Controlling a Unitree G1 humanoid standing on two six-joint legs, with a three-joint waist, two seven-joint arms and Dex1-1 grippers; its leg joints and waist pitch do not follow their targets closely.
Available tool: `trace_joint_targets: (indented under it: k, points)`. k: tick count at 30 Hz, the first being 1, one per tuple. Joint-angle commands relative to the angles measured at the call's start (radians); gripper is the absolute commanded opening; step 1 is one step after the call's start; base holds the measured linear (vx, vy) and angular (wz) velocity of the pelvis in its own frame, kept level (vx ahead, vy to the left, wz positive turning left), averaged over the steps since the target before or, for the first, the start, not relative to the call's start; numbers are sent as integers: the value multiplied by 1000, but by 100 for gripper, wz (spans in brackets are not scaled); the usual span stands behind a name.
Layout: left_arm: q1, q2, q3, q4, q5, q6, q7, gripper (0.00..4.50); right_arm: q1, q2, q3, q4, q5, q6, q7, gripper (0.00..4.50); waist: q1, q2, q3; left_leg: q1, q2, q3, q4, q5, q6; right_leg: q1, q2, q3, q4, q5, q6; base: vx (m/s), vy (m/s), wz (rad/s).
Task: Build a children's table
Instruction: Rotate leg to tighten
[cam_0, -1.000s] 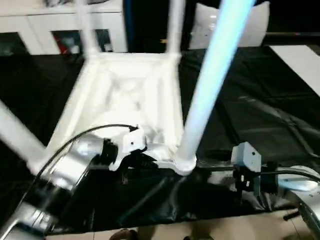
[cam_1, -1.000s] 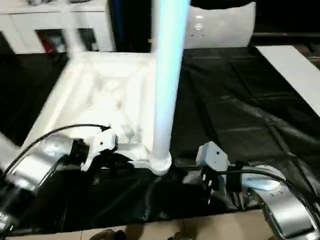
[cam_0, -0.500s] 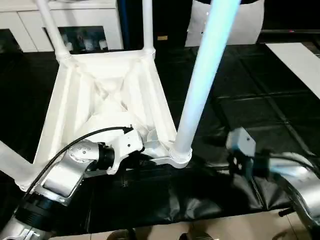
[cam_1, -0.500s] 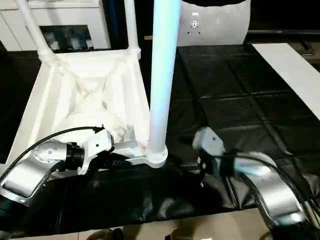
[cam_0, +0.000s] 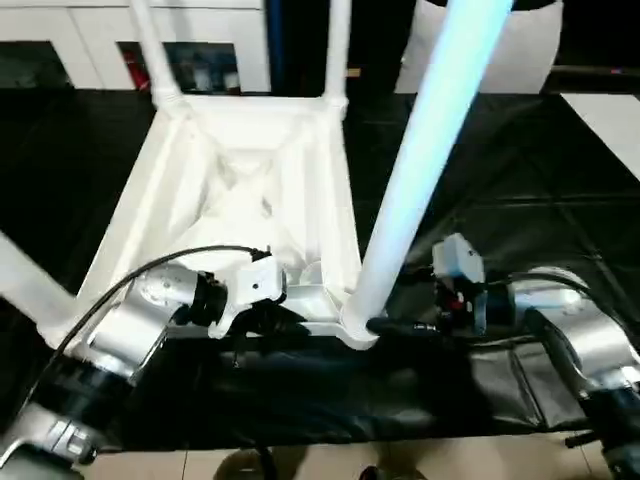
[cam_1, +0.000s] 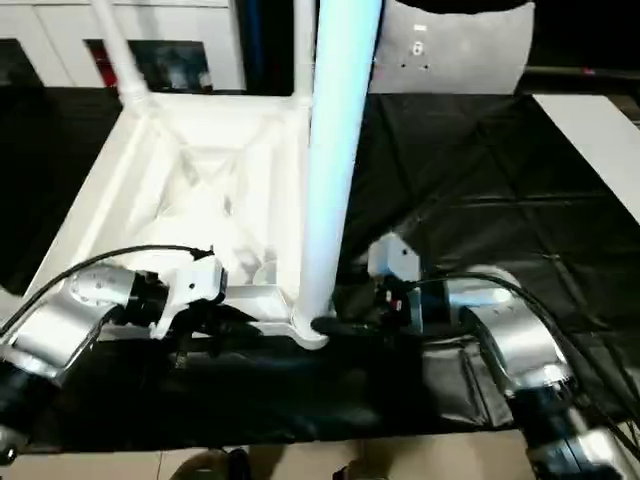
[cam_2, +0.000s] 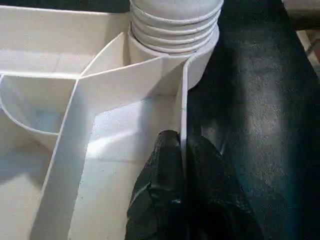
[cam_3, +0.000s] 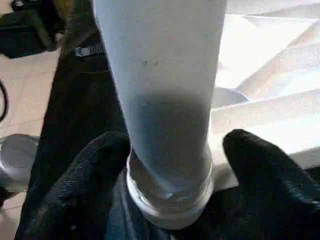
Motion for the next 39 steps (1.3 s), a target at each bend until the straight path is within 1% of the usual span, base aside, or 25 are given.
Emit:
trace_joint_targets:
  k: [1,3,6,8,9,11,16,17,19,20,21,22,25,26,28,29,30,31,33,34,35,36,37,38,39]
  points:
    - [10,-17,-28,19,-28,-23,-49,0,-11,-1,6,16,-6,-13,24,318,-4,-23,-58,32,83,-28,-66,-71,134,21,-87,35,-67,32,-290,0,0,0]
    - [10,-19,-28,20,-28,-25,-55,0,-30,8,8,46,-10,-22,41,311,-3,-23,-60,32,83,-28,-67,-71,127,22,-88,35,-66,25,-291,0,0,0]
    - [10,-20,-29,25,-28,-31,-63,0,-54,16,14,85,-12,-34,63,274,-3,-25,-60,31,83,-26,-65,-64,132,21,-88,36,-65,38,-293,0,0,0]
    - [9,-21,-31,31,-28,-37,-67,0,-63,20,17,103,-14,-42,74,264,-2,-25,-60,31,83,-25,-65,-62,134,22,-89,36,-64,41,-292,0,0,0]
    - [8,-20,-32,37,-28,-43,-72,0,-74,26,20,123,-15,-52,88,253,-2,-28,-59,29,82,-25,-65,-68,135,21,-89,36,-66,31,-293,0,0,0]
    - [8,-18,-33,39,-28,-45,-76,0,-80,30,23,132,-16,-56,94,230,-2,-28,-56,30,83,-24,-66,-80,131,20,-90,37,-69,4,-290,0,0,0]
    - [8,-17,-33,41,-24,-45,-81,0,-87,42,27,153,-24,-65,113,200,-2,-28,-55,31,84,-24,-69,-94,118,18,-89,37,-71,-30,-283,0,0,0]
    - [8,-17,-33,42,-23,-45,-82,0,-87,44,27,155,-25,-68,115,198,-1,-26,-55,31,85,-24,-70,-92,116,18,-89,37,-71,-30,-283,0,0,0]
    - [8,-16,-34,42,-23,-46,-82,0,-86,46,28,157,-25,-70,117,195,-2,-28,-55,31,84,-24,-70,-91,117,18,-89,38,-71,-24,-284,0,0,0]
    - [7,-16,-35,44,-22,-47,-82,0,-83,46,30,157,-25,-72,125,194,-1,-23,-55,32,85,-24,-70,-92,116,17,-89,37,-71,-24,-285,0,0,0]
    - [7,-16,-35,44,-21,-48,-82,0,-81,46,31,156,-25,-73,128,194,-1,-25,-54,31,85,-24,-70,-96,115,17,-89,38,-72,-24,-286,0,0,0]
    - [6,-15,-35,45,-21,-47,-83,0,-78,45,31,155,-25,-74,132,194,-1,-22,-54,31,85,-24,-71,-97,114,17,-89,38,-72,-26,-286,0,0,0]
    - [5,-17,-32,48,-20,-44,-77,0,-72,44,28,152,-25,-74,131,194,-2,-22,-56,31,86,-24,-71,-92,113,17,-89,37,-70,-8,-289,0,0,0]
    - [5,-22,-25,51,-21,-36,-63,0,-62,42,25,140,-22,-66,121,194,-1,-19,-54,31,86,-25,-72,-90,115,17,-89,37,-69,0,-291,0,0,0]
    - [5,-30,-16,52,-19,-26,-38,0,-46,42,20,123,-17,-56,110,194,-1,-20,-53,32,87,-24,-73,-97,114,16,-89,38,-70,4,-292,0,0,0]
    - [8,-47,0,46,-18,1,10,0,-14,43,13,88,-8,-34,89,194,-1,-18,-48,32,87,-23,-75,-105,111,15,-88,39,-72,-4,-292,0,0,0]
    - [9,-55,7,43,-17,16,32,0,0,45,11,72,-3,-24,78,194,1,-19,-48,33,89,-24,-76,-113,109,14,-89,40,-75,-14,-289,0,0,0]
    - [13,-66,14,36,-15,31,60,0,21,49,8,53,1,-13,60,194,3,-18,-46,34,88,-25,-78,-128,101,13,-91,41,-76,-38,-286,0,0,0]
    - [20,-88,26,21,-16,58,105,0,60,66,2,20,-1,8,5,194,2,-20,-41,33,90,-26,-83,-158,83,12,-93,43,-83,-90,-272,0,0,0]
    - [26,-106,32,4,-17,86,135,0,89,86,0,-2,-21,9,-55,193,2,-20,-40,34,89,-27,-84,-171,79,10,-93,43,-88,-119,-268,0,0,0]
    - [27,-110,33,-1,-18,94,142,0,96,91,-1,-8,-27,9,-71,193,0,-18,-31,35,90,-28,-91,-209,59,3,-92,45,-95,-188,-252,0,0,0]
    - [31,-135,35,-22,-12,134,181,0,134,125,-1,-42,-55,22,-161,193,-3,-19,-28,36,90,-29,-94,-234,45,1,-94,46,-98,-230,-246,0,0,0]
    - [30,-152,35,-31,-2,153,210,0,154,154,-4,-65,-77,34,-229,193,-4,-19,-20,35,90,-32,-102,-280,16,-2,-94,47,-105,-315,-222,0,0,0]
    - [27,-173,37,-39,7,177,247,0,172,191,-8,-82,-95,52,-302,193,-8,-17,-8,39,87,-38,-108,-354,-20,-11,-97,49,-116,-433,-190,0,0,0]
    - [23,-193,41,-47,11,203,276,0,185,226,-10,-96,-114,70,-371,193,-13,-16,-6,40,85,-46,-113,-401,-52,-12,-99,48,-118,-511,-161,0,0,0]
